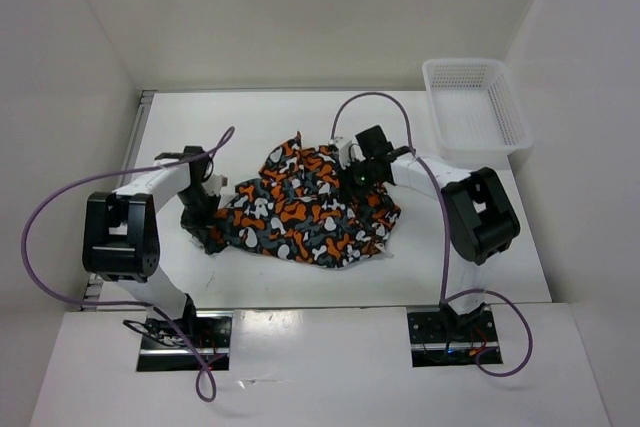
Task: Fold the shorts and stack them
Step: Flatten the shorts out
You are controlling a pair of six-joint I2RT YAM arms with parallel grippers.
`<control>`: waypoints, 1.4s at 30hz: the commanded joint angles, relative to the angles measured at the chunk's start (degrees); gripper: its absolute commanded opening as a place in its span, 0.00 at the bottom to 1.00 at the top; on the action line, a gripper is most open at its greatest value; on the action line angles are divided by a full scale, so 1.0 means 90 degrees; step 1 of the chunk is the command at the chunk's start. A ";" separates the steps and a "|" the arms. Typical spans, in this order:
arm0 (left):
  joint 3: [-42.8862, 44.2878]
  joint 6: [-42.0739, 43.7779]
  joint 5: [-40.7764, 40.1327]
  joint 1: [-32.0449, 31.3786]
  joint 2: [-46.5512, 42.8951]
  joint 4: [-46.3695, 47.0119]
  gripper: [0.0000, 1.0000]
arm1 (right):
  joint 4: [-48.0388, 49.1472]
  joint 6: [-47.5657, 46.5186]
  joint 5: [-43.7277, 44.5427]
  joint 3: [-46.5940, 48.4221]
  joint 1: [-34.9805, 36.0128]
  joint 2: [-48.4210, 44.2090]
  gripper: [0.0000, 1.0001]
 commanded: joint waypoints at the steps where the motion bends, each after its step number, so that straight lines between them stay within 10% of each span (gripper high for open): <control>1: 0.0933 0.0023 -0.0451 0.0071 0.0294 0.0150 0.01 | 0.0640 0.0332 0.0757 0.1502 -0.0238 -0.0032 0.00; 10: 0.8511 0.0023 -0.1928 0.0823 0.1563 0.0103 0.00 | 0.0565 0.1192 0.3521 0.7930 -0.0386 0.1687 0.00; 13: 0.9401 0.0023 -0.2142 0.0717 0.1566 -0.0034 0.00 | 0.0086 0.1134 0.3395 0.9164 -0.0318 0.1864 0.00; 24: 0.2562 0.0023 -0.3111 -0.0553 -0.1393 0.1520 0.00 | -0.1078 -0.2425 0.1636 0.4562 0.0120 -0.0494 0.00; 33: 0.0040 0.0023 -0.3216 -0.1284 -0.2525 0.0522 0.00 | -0.1019 -0.4354 0.2604 -0.0839 0.1331 -0.2529 0.00; 42: -0.0461 0.0023 -0.3033 -0.1930 -0.2839 -0.0269 0.02 | -0.1420 -0.4414 0.2302 -0.1430 0.1586 -0.2970 0.00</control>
